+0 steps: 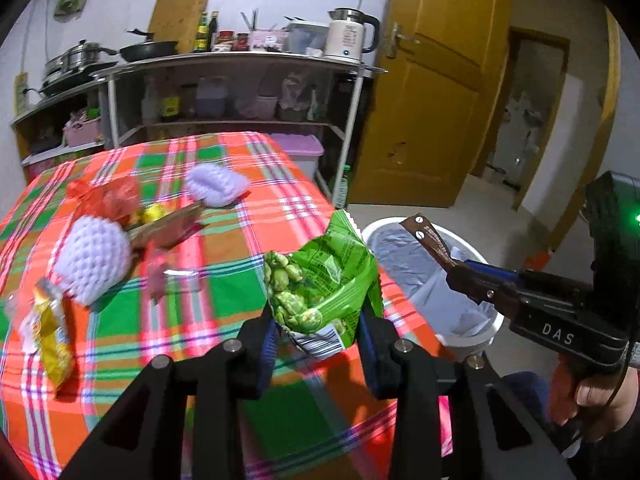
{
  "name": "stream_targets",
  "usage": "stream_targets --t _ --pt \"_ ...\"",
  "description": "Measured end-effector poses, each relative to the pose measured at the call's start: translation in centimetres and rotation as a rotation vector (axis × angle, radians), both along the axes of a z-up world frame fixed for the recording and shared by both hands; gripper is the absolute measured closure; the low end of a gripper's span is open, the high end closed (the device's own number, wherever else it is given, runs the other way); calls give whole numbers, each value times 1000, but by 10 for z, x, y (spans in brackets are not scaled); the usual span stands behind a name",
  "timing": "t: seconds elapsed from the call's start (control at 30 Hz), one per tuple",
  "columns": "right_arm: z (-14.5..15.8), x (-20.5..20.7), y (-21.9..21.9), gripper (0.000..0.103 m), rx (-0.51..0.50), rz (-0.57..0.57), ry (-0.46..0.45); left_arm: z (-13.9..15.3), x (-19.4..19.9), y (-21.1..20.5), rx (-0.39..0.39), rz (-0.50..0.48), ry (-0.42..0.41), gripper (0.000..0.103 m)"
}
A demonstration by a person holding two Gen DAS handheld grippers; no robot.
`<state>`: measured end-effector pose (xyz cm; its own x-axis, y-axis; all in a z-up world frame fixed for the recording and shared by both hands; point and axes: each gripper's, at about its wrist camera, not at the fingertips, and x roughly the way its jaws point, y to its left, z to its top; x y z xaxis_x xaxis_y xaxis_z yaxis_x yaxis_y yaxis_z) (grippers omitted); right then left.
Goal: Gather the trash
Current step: 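Carry both items over the bin and open both tools to drop them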
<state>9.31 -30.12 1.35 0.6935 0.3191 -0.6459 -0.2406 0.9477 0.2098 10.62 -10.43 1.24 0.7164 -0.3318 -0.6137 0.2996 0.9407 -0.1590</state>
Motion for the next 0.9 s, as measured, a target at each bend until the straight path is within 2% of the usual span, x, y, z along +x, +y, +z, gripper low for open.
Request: stream_targets --t 0.37,0.7,0.9 --pt "-10 -1 -61 81 14 -136 23 0 22 -53 9 -109 2 66" --pt "-29 10 -95 81 16 -204 68 -15 43 -95 15 -185 44 66" --pt "-41 22 -106 80 12 -224 109 -27 59 -110 11 -206 86 60"
